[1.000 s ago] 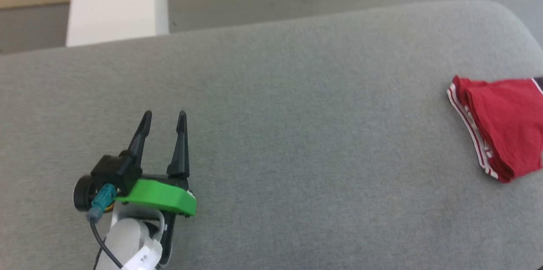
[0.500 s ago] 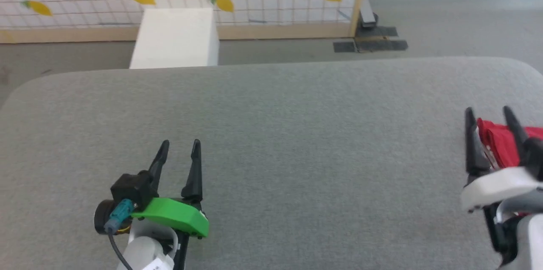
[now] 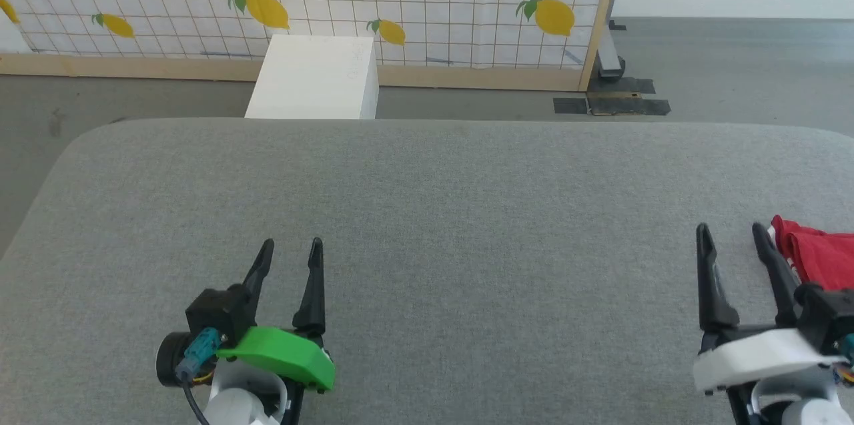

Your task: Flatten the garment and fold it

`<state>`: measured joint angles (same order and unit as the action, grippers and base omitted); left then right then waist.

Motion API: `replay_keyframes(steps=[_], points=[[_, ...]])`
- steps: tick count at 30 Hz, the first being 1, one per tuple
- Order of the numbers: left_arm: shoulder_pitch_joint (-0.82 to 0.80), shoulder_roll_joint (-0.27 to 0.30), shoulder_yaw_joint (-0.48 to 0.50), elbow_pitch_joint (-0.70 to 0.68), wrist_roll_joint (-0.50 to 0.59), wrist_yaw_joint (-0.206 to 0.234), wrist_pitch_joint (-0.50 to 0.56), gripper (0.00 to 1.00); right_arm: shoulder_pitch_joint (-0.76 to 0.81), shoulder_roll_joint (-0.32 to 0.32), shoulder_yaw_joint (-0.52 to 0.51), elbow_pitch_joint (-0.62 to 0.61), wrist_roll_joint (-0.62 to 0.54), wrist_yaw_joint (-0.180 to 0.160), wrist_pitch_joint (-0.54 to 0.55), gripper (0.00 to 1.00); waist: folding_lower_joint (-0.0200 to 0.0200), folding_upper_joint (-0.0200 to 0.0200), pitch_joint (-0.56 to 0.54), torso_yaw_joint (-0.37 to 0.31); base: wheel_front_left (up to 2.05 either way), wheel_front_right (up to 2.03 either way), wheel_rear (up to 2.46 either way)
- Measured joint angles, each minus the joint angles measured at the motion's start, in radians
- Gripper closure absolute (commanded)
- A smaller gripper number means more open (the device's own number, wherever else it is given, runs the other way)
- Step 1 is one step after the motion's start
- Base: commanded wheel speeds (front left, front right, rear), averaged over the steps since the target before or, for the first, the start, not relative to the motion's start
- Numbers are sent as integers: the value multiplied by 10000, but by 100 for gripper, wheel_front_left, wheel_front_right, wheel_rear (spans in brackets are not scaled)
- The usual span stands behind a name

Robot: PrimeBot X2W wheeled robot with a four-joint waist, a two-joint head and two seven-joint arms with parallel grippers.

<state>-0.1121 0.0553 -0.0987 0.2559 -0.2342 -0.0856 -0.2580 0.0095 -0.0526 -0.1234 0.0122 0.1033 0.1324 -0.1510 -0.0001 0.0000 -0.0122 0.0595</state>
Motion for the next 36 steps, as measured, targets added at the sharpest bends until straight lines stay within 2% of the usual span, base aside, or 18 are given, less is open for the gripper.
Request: replay_keyframes(steps=[16,17,36], points=[[149,-2,-58,56,-23,88,0,0,384,6,303,353,125,0,-165,0,0,0,-52,4,0,0,0],[149,-2,-58,65,-25,88,0,100,384,6,320,359,125,0,-165,100,0,0,-61,3,0,0,0],[144,0,-69,-31,54,84,107,100,380,4,313,355,119,0,-119,100,0,0,-54,-34,0,0,0]])
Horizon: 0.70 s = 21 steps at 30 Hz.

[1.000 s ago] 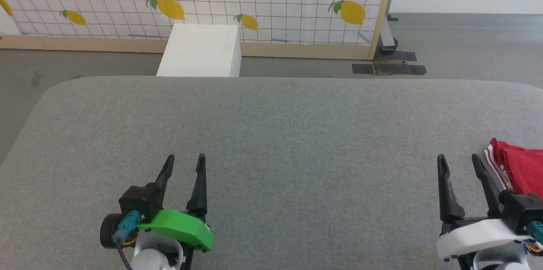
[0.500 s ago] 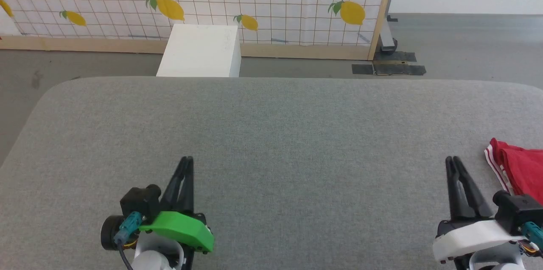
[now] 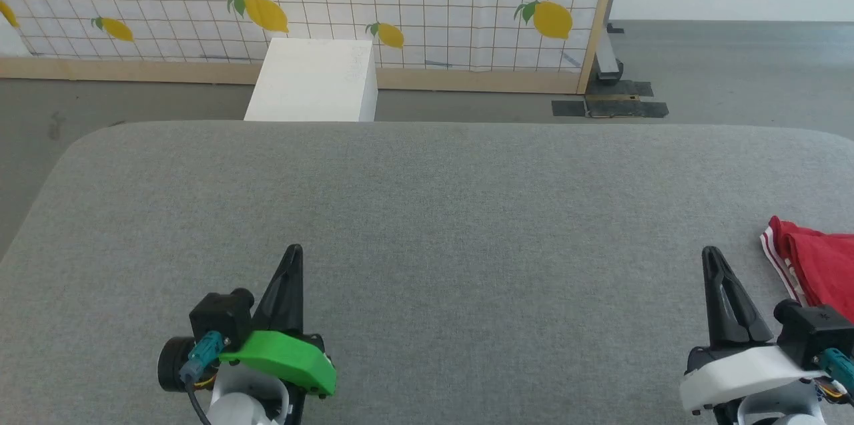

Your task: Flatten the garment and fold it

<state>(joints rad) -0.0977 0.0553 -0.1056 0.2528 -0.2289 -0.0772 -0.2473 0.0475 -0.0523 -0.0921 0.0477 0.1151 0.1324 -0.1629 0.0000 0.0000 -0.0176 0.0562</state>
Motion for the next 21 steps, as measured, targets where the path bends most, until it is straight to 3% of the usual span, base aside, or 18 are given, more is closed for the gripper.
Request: replay_keyframes(steps=[21], points=[[72,0,199,-416,290,94,439,100,-15,0,169,-42,-182,0,305,100,0,0,31,-99,0,0,0]])
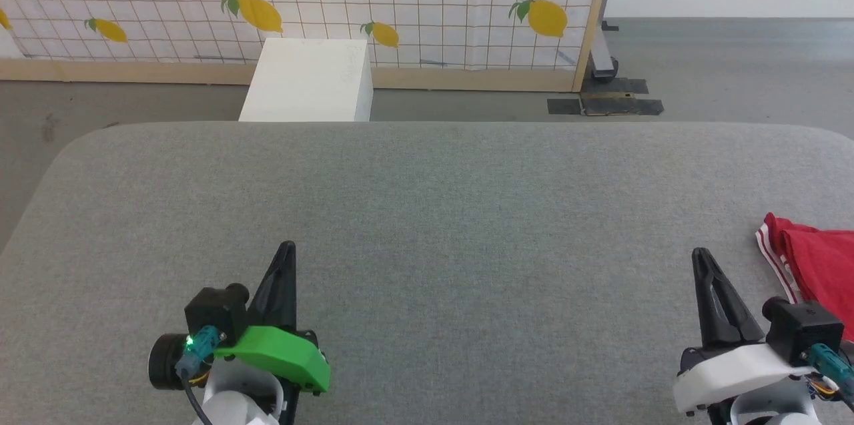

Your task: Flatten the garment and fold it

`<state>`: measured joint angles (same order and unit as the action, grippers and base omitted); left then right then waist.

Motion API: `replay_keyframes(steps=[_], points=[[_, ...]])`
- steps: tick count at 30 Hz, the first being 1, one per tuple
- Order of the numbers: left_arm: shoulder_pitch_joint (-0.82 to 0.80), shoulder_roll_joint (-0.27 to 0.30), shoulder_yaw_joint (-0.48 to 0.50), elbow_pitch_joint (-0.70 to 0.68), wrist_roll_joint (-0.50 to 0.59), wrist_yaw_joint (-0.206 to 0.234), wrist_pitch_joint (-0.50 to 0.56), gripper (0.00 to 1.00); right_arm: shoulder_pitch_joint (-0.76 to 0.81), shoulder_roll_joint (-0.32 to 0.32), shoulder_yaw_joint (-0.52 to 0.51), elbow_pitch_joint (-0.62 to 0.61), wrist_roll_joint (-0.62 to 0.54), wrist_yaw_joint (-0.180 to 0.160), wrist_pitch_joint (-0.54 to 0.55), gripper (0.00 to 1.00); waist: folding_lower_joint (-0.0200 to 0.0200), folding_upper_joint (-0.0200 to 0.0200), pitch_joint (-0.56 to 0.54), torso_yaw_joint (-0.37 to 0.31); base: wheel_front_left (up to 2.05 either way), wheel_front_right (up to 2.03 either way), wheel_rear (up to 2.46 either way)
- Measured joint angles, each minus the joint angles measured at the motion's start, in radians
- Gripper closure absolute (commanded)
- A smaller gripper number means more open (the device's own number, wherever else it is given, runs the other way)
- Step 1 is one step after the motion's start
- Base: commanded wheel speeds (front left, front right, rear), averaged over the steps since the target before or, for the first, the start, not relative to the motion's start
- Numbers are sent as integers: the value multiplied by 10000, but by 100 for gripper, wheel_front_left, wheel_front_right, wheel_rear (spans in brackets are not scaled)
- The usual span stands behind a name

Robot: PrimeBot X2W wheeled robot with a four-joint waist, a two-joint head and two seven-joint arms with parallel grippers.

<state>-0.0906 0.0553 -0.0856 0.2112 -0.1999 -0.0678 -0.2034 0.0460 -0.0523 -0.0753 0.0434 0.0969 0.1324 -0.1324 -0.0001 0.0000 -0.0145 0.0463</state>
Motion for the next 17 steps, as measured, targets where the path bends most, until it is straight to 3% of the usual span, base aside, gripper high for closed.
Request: replay_keyframes(steps=[17], points=[[97,0,115,-347,412,100,349,100,-34,0,113,-63,-138,0,196,100,0,0,25,-79,0,0,0]])
